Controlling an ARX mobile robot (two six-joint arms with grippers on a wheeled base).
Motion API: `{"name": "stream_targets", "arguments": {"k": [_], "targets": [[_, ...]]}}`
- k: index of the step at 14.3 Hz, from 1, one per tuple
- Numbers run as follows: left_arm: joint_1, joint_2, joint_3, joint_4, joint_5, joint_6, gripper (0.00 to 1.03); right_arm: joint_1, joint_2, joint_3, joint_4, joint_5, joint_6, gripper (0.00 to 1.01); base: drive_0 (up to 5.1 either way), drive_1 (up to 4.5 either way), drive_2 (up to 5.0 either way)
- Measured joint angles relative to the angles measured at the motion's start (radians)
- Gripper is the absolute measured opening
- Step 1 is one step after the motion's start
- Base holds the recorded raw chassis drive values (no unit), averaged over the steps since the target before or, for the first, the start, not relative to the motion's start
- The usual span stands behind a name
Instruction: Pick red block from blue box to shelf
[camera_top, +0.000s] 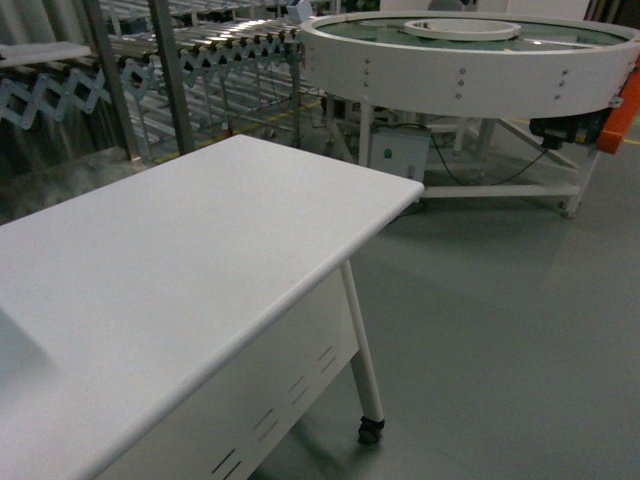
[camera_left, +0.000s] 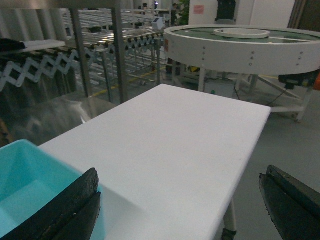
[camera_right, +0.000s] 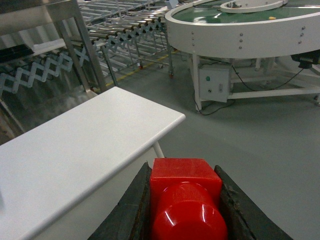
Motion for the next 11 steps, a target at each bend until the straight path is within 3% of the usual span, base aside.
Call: {"name": "stream_targets", "arguments": {"k": [11], "targets": [[0.000, 0.000, 0.000, 0.001, 0.001, 0.000, 0.98, 0.000, 0.000, 0.000, 0.000, 0.001, 0.000, 0.27, -1.6, 2.34, -5.5]]}}
